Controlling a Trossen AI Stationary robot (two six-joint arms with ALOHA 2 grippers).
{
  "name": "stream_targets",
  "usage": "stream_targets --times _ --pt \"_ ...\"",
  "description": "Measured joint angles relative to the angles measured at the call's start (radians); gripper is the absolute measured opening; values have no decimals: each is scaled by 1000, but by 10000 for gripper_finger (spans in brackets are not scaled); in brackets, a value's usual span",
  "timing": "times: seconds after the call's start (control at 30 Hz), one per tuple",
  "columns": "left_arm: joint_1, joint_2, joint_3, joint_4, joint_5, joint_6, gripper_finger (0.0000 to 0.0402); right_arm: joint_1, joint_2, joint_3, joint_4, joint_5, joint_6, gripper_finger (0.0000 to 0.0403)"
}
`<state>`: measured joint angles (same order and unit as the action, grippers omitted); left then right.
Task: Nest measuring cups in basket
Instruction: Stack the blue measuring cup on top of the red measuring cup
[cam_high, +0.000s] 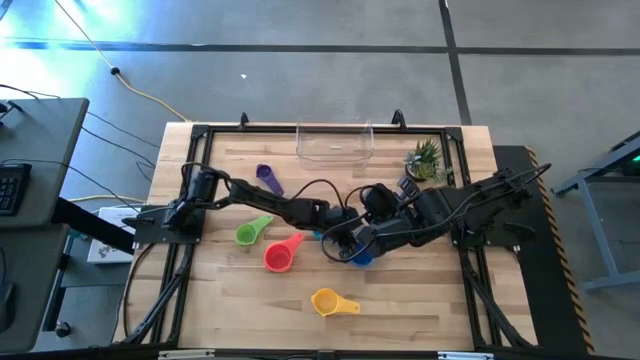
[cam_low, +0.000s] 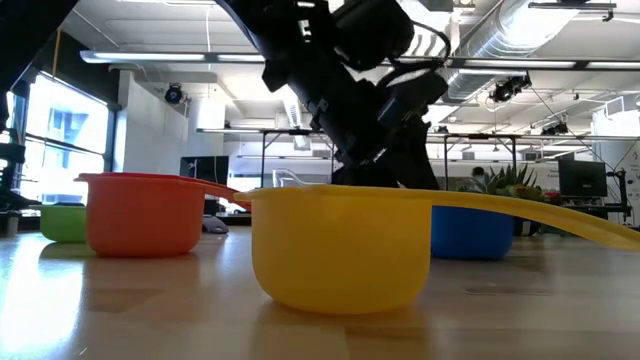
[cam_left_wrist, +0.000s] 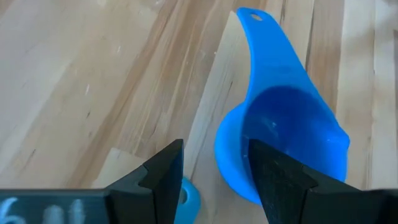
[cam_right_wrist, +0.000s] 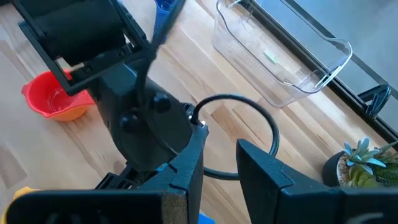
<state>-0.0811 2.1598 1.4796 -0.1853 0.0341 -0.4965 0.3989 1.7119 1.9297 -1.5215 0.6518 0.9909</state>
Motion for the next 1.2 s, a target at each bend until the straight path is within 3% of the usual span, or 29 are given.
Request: stream_targets --times 0.33,0.77,0.97,1.2 --pt "-5 16 -2 -27 5 1 159 0 0 0 -1 0 22 89" --pt "-24 16 -2 -21 2 40 9 0 0 0 -5 3 23 89" --pt "-36 16 -1 -26 9 38 11 0 0 0 -6 29 23 89" --pt "-40 -57 0 -158 4 37 6 0 0 0 -10 31 23 89"
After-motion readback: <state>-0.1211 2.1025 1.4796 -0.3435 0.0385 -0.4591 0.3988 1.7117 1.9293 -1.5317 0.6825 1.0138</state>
